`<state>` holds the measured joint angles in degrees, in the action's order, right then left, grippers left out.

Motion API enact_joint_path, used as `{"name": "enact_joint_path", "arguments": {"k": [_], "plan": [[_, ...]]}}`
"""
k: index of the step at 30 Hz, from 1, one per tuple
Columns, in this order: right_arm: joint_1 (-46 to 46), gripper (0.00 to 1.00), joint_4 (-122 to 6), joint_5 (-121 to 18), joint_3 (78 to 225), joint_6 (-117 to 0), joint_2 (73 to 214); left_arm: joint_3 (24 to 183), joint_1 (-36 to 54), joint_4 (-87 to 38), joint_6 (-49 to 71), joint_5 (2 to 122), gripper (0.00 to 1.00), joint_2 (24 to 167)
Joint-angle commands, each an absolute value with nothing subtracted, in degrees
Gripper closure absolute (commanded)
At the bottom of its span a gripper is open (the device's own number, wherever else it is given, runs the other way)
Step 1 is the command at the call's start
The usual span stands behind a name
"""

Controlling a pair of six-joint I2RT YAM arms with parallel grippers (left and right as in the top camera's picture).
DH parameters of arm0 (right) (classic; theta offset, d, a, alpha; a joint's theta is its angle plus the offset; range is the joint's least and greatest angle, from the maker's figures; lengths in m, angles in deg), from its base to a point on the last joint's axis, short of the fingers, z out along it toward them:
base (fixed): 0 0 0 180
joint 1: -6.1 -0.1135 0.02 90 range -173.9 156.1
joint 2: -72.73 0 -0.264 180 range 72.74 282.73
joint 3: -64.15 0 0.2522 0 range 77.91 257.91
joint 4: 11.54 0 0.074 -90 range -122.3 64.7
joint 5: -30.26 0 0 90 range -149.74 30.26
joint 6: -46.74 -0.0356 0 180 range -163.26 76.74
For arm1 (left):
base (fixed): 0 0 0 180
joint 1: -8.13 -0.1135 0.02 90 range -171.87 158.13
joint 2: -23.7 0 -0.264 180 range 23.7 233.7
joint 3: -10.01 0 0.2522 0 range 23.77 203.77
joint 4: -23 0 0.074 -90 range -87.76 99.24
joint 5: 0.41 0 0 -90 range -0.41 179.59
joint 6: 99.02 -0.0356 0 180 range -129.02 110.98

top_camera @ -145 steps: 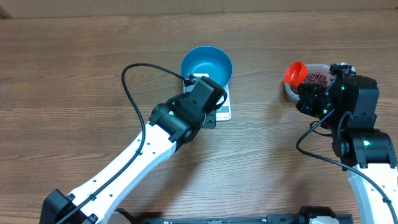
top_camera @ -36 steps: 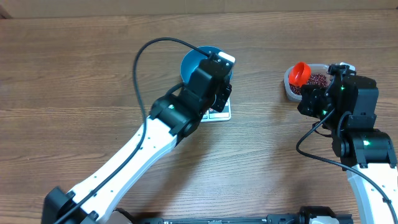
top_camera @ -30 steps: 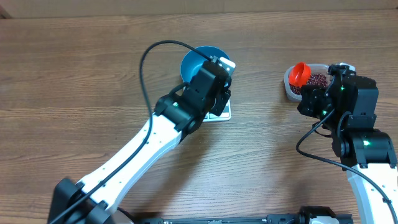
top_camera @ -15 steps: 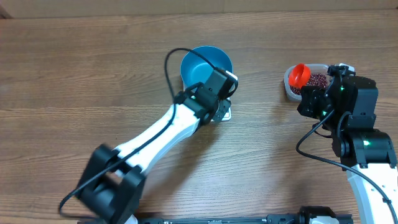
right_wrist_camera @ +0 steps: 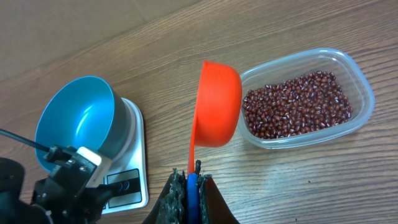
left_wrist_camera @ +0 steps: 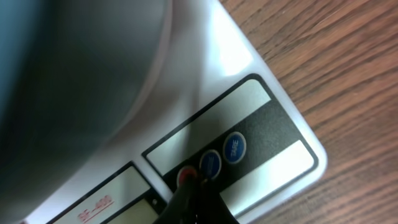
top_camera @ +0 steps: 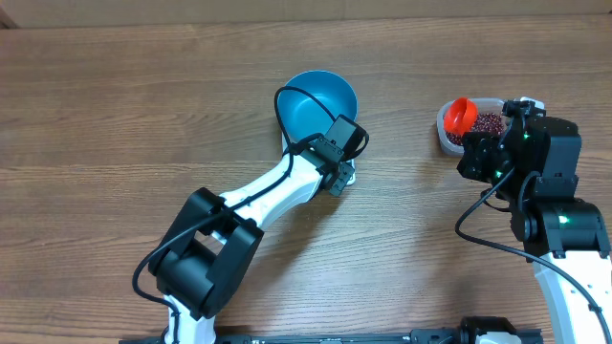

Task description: Scoop item into bowl and weigh 150g on scale

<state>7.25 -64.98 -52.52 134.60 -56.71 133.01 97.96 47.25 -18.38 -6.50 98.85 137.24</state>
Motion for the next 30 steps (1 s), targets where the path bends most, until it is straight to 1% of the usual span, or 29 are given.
{"name": "enact_joint_path", "arguments": {"k": [1, 6, 15, 30], "plan": [[7.4, 0.97, -64.7, -52.9, 136.1, -56.2, 132.6, 97.7, 47.0, -18.0, -7.8, 99.8, 0.96, 138.5], [7.4, 0.96, -64.7, -52.9, 136.1, -56.2, 132.6, 97.7, 47.0, -17.9, -7.8, 102.3, 0.96, 138.7], [7.4, 0.96, -64.7, -52.8, 136.1, -56.2, 132.6, 97.7, 46.7, -17.8, -7.8, 102.2, 0.96, 138.8], [7.4, 0.96, -65.1, -52.9, 136.1, -56.2, 132.6, 97.7, 46.7, -18.0, -7.5, 98.7, 0.96, 140.6]]}}
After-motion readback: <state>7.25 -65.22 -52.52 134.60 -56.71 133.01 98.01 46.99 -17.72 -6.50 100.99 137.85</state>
